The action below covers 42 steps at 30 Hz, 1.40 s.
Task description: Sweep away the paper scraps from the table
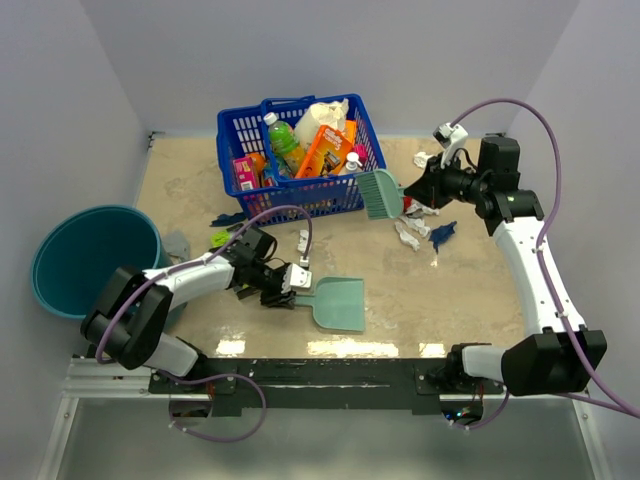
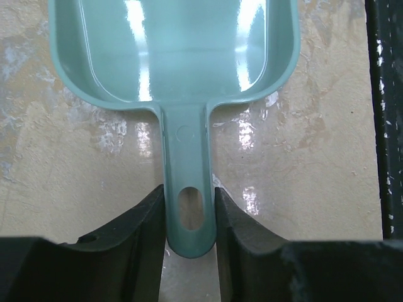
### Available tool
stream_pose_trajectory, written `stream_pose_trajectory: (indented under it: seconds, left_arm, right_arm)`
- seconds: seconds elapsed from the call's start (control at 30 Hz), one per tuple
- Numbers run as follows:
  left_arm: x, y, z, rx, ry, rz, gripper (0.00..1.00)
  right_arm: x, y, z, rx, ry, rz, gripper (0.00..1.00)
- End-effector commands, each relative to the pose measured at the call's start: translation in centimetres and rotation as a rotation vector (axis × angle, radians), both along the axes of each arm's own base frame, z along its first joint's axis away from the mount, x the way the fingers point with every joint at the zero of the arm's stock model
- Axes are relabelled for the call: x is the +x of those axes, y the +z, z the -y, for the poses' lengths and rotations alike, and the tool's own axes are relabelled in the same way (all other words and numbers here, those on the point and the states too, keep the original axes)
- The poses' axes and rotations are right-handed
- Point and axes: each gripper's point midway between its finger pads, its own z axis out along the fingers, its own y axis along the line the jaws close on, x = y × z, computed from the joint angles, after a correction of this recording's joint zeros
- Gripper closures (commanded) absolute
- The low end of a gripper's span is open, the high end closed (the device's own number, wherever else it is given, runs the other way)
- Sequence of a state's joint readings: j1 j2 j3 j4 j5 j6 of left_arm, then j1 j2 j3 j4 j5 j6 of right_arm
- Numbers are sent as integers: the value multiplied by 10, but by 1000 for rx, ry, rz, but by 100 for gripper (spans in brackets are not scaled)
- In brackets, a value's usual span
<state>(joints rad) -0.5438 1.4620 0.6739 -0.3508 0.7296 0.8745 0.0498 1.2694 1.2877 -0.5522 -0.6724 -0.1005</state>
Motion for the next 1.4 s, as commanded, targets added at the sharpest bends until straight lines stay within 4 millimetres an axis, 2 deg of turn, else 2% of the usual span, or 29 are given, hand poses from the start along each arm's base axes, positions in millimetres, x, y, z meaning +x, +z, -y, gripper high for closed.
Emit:
stream_pose_trajectory:
  seconds: [0.0,0.1,0.5,0.57,0.7,0.77,0.87,0.9,0.93,0.97,1.07,1.1,1.13,1.2,1.37]
  left_arm:
    - [8,16,13,-72,33,27,56]
    - [7,14,13,-67,30,20,53]
    - [-1,6,16,-30,-9,25,55]
    - [-1,5,17,-28,-13,25,58]
    - [0,7,18,-29,4,10,74]
    - [1,12,20,-38,14,-1,79]
    - [2,24,20,-40,36,-1,87]
    - [3,27,20,-39,41,5,91]
    - [3,30,16,-28,51,6,92]
    - [3,34,16,-27,53,11,93]
    - [4,39,12,-8,73,4,100]
    - [3,40,12,-4,76,1,100]
    - [3,39,9,7,86,3,100]
    - [5,38,7,21,111,0,100]
    - [23,42,4,53,204,37,100]
  right_arm:
    - [4,14,1,9,-6,58,100]
    - [3,12,2,9,-7,57,100]
    - [5,10,2,9,-9,55,100]
    - [5,11,3,8,-12,57,100]
    - [3,11,3,4,-13,57,100]
    - [3,11,6,-5,-21,57,100]
    - [16,12,34,-33,-178,42,100]
    - [24,8,54,-72,-238,39,100]
    - [30,3,73,-153,-316,39,100]
    - [34,10,80,-196,-333,70,100]
    - [49,11,115,-376,-432,115,100]
    - [53,9,125,-457,-423,130,100]
    - [59,-2,131,-509,-415,105,100]
    - [63,-6,153,-657,-430,122,100]
    - [74,-30,183,-861,-437,42,100]
